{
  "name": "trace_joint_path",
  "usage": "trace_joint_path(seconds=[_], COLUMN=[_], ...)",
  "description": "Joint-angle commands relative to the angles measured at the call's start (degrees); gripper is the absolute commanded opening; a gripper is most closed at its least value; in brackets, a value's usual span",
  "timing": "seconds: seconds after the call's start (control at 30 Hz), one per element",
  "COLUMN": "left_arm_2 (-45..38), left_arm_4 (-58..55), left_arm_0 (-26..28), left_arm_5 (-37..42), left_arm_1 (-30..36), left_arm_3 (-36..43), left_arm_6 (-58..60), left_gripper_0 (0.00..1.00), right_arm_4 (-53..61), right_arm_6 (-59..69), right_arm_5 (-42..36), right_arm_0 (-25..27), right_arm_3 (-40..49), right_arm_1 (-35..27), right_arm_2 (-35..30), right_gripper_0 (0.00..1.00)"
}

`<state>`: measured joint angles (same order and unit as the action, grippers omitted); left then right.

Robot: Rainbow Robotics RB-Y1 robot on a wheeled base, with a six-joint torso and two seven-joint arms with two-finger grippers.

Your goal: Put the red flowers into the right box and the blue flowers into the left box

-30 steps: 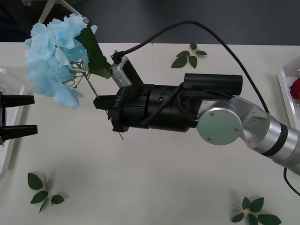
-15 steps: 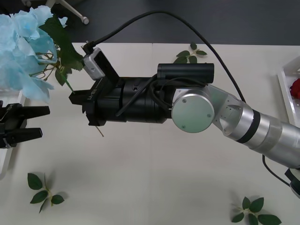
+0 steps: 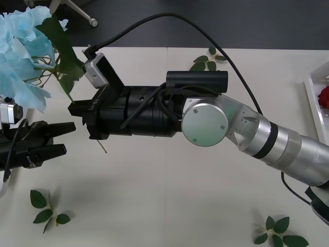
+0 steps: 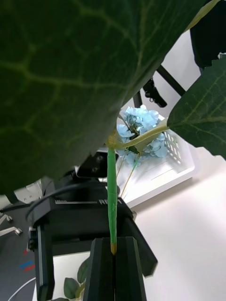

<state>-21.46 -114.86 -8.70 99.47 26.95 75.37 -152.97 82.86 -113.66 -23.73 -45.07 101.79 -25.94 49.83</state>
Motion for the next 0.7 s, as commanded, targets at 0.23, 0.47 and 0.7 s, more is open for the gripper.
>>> trace_joint_path(seconds=[0.23,0.47,0.7], left_arm_2=[1.33,1.59,2.91], left_arm_4=[3.51,5.7,5.97], left_arm_0=[-3.96,-5.1,-5.63], left_arm_5=[0.02,-0.33,-0.86], left_arm_1=[-3.92,-7.79,-9.37], left_arm_3=[0.74,0.74,0.74], left_arm_6=[-2.03,-2.03,-2.03], left_gripper_0=[1.0,1.0,0.45], right_arm_4=[0.29,0.29,0.29], right_arm_6=[-1.39,-1.39,-1.39], right_arm_5=[0.44,0.44,0.44], right_arm_0=[-1.77,-1.77,-1.77], right_arm_3=[1.13,1.13,1.13], right_arm_1=[0.8,0.8,0.8], right_arm_2=[-0.08,-0.08,-0.08], right_gripper_0=[0.0,0.0,0.0])
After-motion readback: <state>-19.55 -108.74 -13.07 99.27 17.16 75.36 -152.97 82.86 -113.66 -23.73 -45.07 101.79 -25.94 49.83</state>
